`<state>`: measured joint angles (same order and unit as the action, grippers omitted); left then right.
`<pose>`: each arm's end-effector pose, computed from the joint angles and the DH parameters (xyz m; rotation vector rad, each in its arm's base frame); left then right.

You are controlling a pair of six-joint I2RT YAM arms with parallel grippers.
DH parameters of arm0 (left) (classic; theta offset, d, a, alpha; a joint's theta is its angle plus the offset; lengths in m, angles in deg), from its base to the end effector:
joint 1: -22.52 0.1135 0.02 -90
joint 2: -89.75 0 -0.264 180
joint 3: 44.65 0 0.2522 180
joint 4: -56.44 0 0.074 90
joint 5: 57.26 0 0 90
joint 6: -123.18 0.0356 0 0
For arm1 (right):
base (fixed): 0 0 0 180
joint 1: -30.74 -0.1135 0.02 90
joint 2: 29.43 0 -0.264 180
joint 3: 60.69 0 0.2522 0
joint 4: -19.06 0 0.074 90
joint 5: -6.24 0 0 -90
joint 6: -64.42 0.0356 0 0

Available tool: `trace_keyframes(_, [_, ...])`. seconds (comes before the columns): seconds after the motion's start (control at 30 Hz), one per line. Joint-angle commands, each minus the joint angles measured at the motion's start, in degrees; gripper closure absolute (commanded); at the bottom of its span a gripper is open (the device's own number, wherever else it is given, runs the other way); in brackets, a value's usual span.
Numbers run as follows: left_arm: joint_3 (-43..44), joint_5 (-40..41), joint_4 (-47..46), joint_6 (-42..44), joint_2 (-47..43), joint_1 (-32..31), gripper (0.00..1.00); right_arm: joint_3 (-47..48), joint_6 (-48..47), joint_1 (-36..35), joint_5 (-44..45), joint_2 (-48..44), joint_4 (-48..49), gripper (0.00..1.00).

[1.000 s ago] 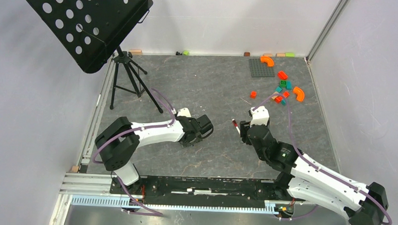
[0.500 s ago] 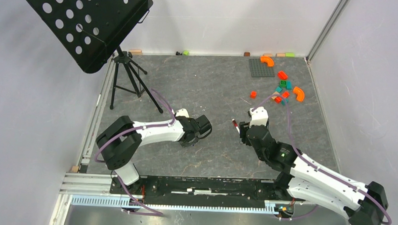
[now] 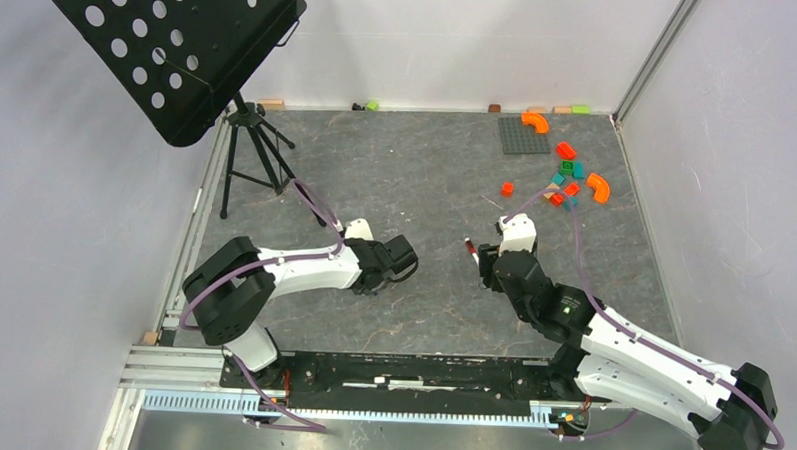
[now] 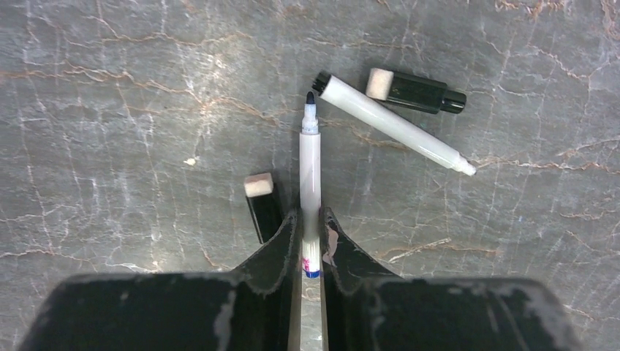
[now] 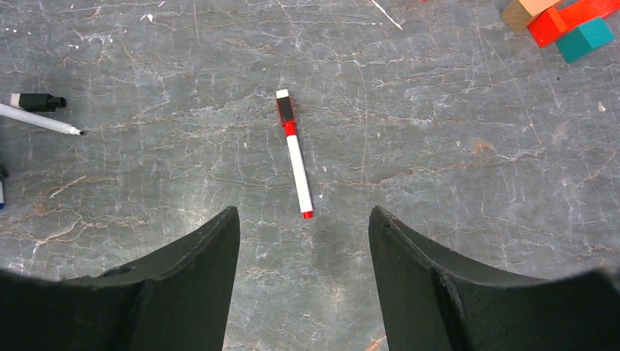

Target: Insert the pens into the pen caps

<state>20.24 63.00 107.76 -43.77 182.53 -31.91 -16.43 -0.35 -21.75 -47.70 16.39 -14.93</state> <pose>0.1747 -0.2135 0.1563 -0.5694 2.5218 0.0652 0.1212 0.1235 0.2362 -0.1483 2.0578 0.1411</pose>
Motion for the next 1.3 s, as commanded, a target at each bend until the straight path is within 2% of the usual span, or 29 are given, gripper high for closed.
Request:
trace_keyframes(0.0, [-4.3,2.5,1.8,-0.2,0.4,0.7,0.88,-0.3,-0.1,-0.1,0.1,-0.6,1.7,0.32])
trace_keyframes(0.13, [-5.8,2.4,-0.3,3.6,-1.1,0.6,0.88,-0.1,-0.1,-0.1,-0.2,-0.4,1.8,0.32])
trace_keyframes(0.23, [-7.5,2.3,-3.0,7.6,-3.0,0.7,0.92,0.0,0.0,-0.1,-0.5,-0.4,1.7,0.32])
trace_keyframes(0.47, [-13.7,-1.0,-14.4,17.5,-9.7,0.6,0.97,0.2,-0.3,-0.1,-1.9,-0.1,2.4,0.32])
trace_keyframes(0.8, [-17.9,-4.7,-22.3,27.2,-17.6,0.6,0.98,-0.9,-1.0,-0.1,-8.0,0.7,7.0,0.32])
trace_keyframes(1.07, [-23.6,-8.3,-30.8,33.6,-26.8,0.6,0.98,-5.0,0.3,-0.1,-16.1,-2.4,15.7,0.32])
trace_keyframes(1.27, [-27.6,-12.1,-36.4,37.0,-33.8,0.6,0.98,-10.6,2.9,-0.1,-25.4,-4.8,27.0,0.32])
